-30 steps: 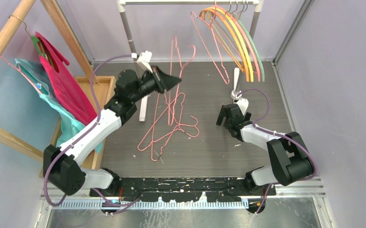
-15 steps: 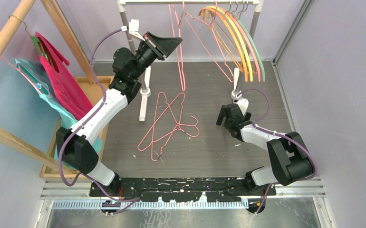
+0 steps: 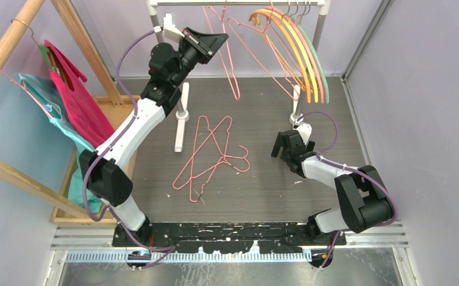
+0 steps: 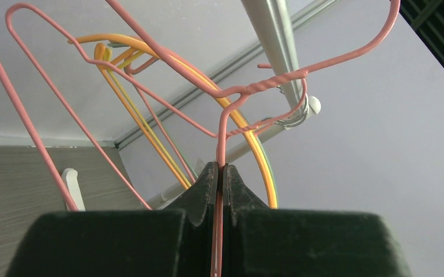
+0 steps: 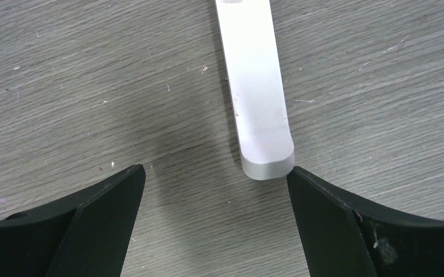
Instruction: Organize the hangers
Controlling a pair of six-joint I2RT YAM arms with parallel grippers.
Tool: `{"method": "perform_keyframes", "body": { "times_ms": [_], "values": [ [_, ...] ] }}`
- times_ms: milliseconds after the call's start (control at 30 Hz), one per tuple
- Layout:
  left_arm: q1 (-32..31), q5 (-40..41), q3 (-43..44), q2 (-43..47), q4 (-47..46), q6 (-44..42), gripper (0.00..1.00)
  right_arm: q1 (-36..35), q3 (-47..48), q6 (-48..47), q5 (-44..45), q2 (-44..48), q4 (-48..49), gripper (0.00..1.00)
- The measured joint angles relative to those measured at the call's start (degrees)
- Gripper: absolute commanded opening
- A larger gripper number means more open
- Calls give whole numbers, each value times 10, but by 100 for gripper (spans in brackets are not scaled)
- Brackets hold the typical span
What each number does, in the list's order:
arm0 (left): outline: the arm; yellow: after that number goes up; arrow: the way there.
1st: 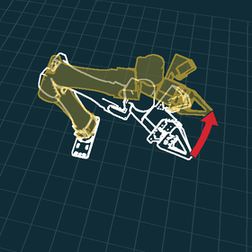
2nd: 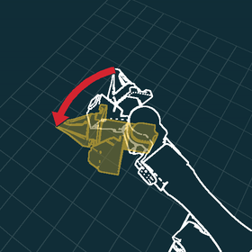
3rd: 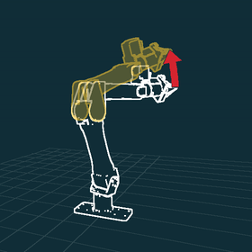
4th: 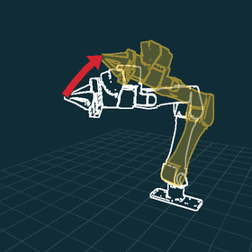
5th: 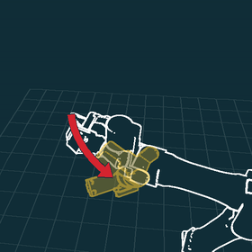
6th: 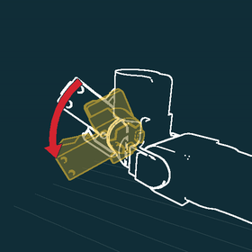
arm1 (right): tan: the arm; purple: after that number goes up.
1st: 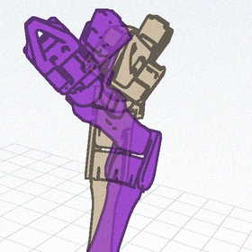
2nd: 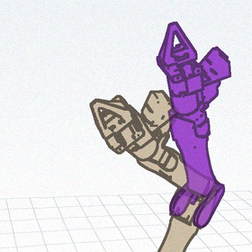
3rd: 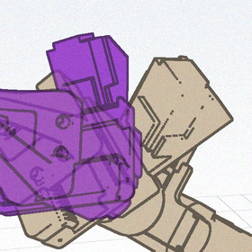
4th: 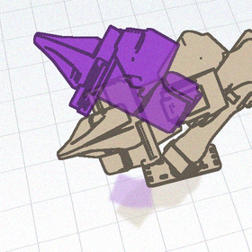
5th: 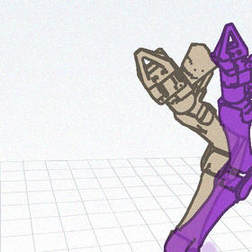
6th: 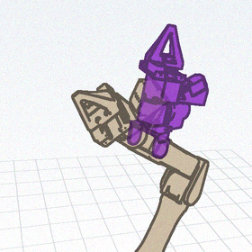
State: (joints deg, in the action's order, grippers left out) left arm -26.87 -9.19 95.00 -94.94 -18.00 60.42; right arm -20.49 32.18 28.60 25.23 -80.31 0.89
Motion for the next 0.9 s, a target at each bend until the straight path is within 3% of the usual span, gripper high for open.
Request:
{"method": "perform_keyframes", "body": {
  "times_ms": [167,600,900],
  "values": [
    [0,-1,64,-48,58,17,0,0,0,0,0,0,0,100],
    [-18,-46,134,-107,132,16,0,0,0,0,0,-10,4,100],
    [-49,-107,251,-187,174,-1,0,0,0,0,-1,-16,6,100]
  ]
}}
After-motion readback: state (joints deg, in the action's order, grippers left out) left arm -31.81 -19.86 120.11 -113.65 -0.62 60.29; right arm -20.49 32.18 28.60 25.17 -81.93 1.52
